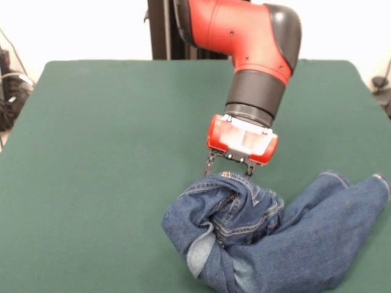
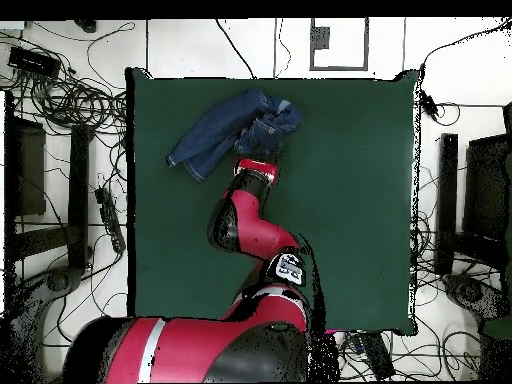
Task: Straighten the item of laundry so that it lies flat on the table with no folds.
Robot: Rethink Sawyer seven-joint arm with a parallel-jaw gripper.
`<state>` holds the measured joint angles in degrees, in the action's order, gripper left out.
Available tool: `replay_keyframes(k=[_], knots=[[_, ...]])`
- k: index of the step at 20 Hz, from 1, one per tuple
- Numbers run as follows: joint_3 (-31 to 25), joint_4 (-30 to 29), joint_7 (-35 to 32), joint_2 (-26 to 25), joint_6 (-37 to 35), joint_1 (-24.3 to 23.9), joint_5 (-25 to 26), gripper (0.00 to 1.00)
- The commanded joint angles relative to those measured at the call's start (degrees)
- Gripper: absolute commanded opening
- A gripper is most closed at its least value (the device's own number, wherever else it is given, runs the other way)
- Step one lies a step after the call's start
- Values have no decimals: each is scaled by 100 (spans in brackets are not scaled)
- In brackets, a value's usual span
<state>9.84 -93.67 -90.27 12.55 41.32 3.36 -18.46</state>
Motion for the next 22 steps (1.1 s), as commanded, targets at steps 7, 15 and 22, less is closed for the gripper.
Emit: replay_keyframes(k=[7, 15, 22], knots=[[-804, 496, -1300, -269, -162, 201, 162, 100], [-882, 115, -1598, 35, -10, 255, 241, 100], [-741, 87, -1251, 82, -544, 361, -88, 0]])
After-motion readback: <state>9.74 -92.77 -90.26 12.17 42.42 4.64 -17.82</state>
